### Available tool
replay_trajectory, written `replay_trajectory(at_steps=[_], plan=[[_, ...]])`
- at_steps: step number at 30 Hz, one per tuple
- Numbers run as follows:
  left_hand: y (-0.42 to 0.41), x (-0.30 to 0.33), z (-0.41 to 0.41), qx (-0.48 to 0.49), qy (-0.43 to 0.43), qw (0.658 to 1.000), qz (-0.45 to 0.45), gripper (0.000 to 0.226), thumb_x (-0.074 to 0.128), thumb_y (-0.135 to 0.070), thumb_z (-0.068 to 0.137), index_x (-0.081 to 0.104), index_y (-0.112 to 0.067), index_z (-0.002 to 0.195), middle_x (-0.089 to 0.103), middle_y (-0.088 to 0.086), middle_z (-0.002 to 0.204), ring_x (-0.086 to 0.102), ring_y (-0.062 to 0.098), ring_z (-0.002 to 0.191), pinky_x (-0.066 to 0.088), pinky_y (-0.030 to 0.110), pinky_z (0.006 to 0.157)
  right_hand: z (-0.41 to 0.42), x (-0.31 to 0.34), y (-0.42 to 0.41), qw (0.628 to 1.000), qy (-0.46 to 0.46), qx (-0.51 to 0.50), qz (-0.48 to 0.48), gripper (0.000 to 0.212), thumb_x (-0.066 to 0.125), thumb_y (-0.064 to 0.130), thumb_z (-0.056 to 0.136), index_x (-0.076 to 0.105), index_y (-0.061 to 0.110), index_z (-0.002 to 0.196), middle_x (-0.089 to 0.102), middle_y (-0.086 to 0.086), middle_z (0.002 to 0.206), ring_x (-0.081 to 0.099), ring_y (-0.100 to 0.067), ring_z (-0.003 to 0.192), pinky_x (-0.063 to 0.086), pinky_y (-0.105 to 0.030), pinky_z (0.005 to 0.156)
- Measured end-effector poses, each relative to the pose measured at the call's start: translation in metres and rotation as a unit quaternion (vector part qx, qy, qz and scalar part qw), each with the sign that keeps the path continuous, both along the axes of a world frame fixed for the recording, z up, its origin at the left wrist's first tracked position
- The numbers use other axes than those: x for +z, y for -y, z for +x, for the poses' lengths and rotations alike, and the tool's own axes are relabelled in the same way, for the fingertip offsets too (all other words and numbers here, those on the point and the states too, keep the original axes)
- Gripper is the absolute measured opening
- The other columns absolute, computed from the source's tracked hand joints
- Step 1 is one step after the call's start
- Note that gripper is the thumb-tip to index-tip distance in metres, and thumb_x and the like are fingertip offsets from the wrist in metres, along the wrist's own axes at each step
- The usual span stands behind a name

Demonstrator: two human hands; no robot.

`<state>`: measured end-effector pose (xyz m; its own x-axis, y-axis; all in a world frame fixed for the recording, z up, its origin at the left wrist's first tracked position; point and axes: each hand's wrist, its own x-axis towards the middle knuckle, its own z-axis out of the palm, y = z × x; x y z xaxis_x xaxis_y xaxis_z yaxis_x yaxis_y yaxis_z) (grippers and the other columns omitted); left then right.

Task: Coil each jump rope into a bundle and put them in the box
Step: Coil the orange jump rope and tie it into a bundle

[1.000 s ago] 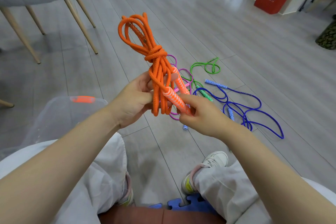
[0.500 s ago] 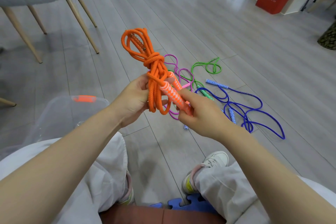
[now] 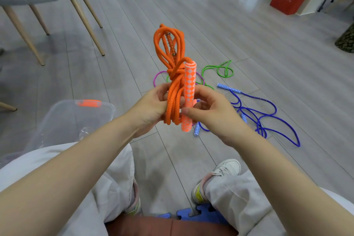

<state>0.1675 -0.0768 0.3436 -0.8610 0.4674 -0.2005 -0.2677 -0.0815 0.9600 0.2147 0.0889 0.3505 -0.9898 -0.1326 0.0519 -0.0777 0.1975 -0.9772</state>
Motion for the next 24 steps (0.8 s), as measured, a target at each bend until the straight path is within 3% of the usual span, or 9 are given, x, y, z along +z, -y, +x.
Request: replay_trajectory(at_steps=[2,7,9,11,13,16,19,21,24], plan=[[-0.002,-0.003,0.003,-0.006,0.014,1.0,0.006,0.067,0.078,-0.034,0.068,0.055,-0.014,0.128,0.065,0.019,0.12,0.057,0.047,0.114,0.037,0.071,0.096,0.001,-0.002,0.003,1.0,-0.001,-0.007,-0.022,0.029,0.067,0.002,0.081,0.066,0.02,0.105,0.067,-0.012,0.096,0.061,-0.047,0.077,0.056,-0.04,0.065],[-0.005,-0.011,0.01,-0.01,0.051,0.999,0.002,0.054,0.068,-0.034,0.078,0.057,-0.014,0.127,0.061,0.022,0.125,0.056,0.049,0.112,0.037,0.065,0.099,0.0,-0.006,0.003,0.999,0.025,-0.039,0.004,0.029,0.071,0.022,0.077,0.062,0.024,0.105,0.067,-0.016,0.086,0.058,-0.038,0.069,0.058,-0.044,0.064],[-0.005,-0.012,0.011,-0.011,0.057,0.998,-0.002,0.057,0.069,-0.037,0.076,0.057,-0.014,0.127,0.061,0.025,0.123,0.059,0.045,0.103,0.039,0.063,0.094,-0.001,-0.008,0.004,0.995,0.05,-0.061,-0.06,0.033,0.074,0.011,0.081,0.052,0.019,0.104,0.067,-0.007,0.087,0.055,-0.026,0.069,0.054,-0.033,0.06],[-0.005,-0.014,0.011,-0.01,0.05,0.999,0.002,0.056,0.07,-0.036,0.075,0.059,-0.015,0.126,0.065,0.022,0.118,0.062,0.039,0.1,0.043,0.061,0.092,-0.001,-0.01,0.007,0.99,0.052,-0.068,-0.11,0.029,0.072,0.002,0.083,0.051,0.014,0.099,0.065,-0.006,0.089,0.054,-0.024,0.076,0.052,-0.031,0.064],[-0.004,-0.013,0.01,-0.003,0.036,0.999,0.014,0.056,0.072,-0.034,0.073,0.06,-0.017,0.125,0.067,0.017,0.117,0.065,0.035,0.1,0.048,0.054,0.088,0.0,-0.012,0.01,0.993,0.03,-0.07,-0.09,0.018,0.069,-0.001,0.084,0.059,0.013,0.09,0.065,-0.008,0.088,0.057,-0.024,0.078,0.053,-0.039,0.072],[-0.002,-0.012,0.007,0.025,0.031,0.998,0.038,0.052,0.075,-0.034,0.071,0.064,-0.017,0.119,0.065,0.017,0.121,0.059,0.044,0.111,0.039,0.063,0.097,0.002,-0.009,0.011,0.995,-0.005,-0.073,-0.073,0.026,0.062,-0.007,0.082,0.067,0.018,0.085,0.07,-0.001,0.101,0.064,-0.023,0.079,0.054,-0.042,0.081],[0.001,-0.007,-0.001,0.063,0.024,0.996,0.06,0.036,0.071,-0.029,0.077,0.067,-0.016,0.11,0.072,0.006,0.106,0.064,0.032,0.094,0.047,0.053,0.086,0.0,-0.01,0.007,0.986,-0.005,-0.158,-0.046,0.021,0.069,0.004,0.082,0.06,0.02,0.091,0.068,-0.001,0.093,0.065,-0.023,0.075,0.055,-0.037,0.075],[0.004,-0.001,-0.006,0.069,0.018,0.994,0.084,0.041,0.077,-0.028,0.075,0.065,-0.014,0.111,0.072,0.0,0.096,0.065,0.021,0.087,0.05,0.04,0.075,0.001,-0.013,0.008,0.977,0.1,-0.179,-0.065,0.024,0.074,0.027,0.083,0.059,0.014,0.096,0.062,-0.006,0.091,0.061,-0.02,0.072,0.055,-0.031,0.067],[0.007,0.005,-0.009,0.058,0.033,0.988,0.136,0.036,0.065,-0.029,0.075,0.067,-0.014,0.107,0.071,-0.003,0.094,0.066,0.014,0.086,0.057,0.032,0.068,0.006,-0.012,0.021,0.909,0.319,-0.02,-0.269,0.065,0.069,0.055,0.07,0.064,0.005,0.111,0.064,-0.014,0.103,0.066,-0.027,0.088,0.057,-0.036,0.083]])
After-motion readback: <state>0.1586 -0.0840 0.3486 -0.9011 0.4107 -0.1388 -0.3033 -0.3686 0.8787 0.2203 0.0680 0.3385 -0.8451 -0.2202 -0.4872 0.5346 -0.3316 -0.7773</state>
